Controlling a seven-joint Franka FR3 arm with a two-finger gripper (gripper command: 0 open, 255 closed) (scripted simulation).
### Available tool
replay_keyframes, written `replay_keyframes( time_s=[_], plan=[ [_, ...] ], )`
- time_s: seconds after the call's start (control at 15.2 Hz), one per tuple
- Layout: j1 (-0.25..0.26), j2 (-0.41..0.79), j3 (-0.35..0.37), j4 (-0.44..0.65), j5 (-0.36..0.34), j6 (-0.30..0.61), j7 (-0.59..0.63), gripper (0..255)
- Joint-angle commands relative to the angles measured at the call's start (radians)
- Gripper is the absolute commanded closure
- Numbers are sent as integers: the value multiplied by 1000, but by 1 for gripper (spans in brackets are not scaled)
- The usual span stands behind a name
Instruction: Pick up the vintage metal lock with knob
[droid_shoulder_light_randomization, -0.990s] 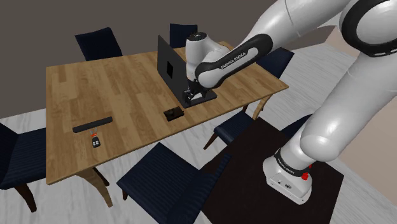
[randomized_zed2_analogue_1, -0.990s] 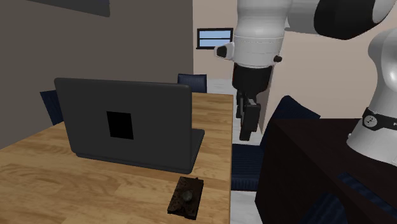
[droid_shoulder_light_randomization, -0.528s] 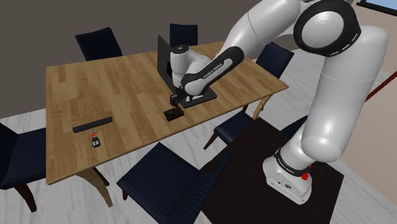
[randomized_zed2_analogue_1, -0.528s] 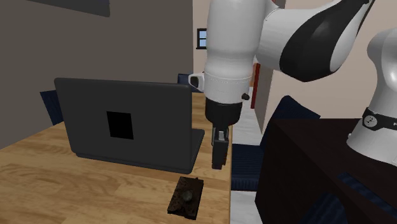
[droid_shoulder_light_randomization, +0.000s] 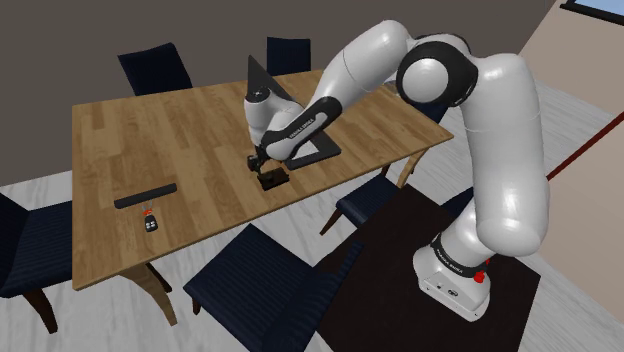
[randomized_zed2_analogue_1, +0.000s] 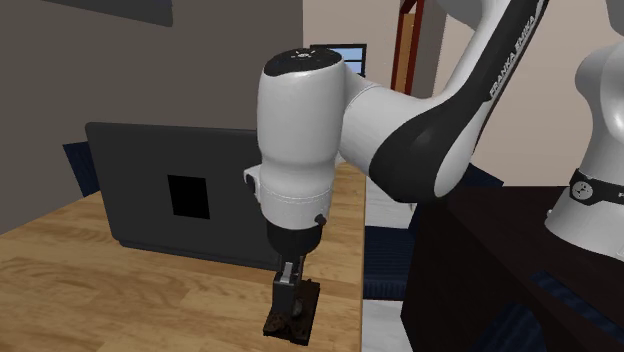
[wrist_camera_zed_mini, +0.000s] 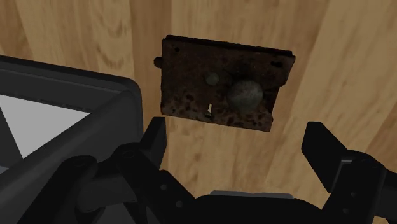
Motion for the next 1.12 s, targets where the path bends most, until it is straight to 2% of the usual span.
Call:
replay_keyframes(
  time_s=[0.0, 0.59, 0.66, 1.06],
  plan=[
    [11, 42, -9, 33, -10, 12, 11, 0],
    [23, 115, -26, 61, -27, 57, 31, 0],
    [22, 114, -26, 60, -27, 58, 31, 255],
    [22, 114, -26, 60, -27, 57, 31, 255]
  ],
)
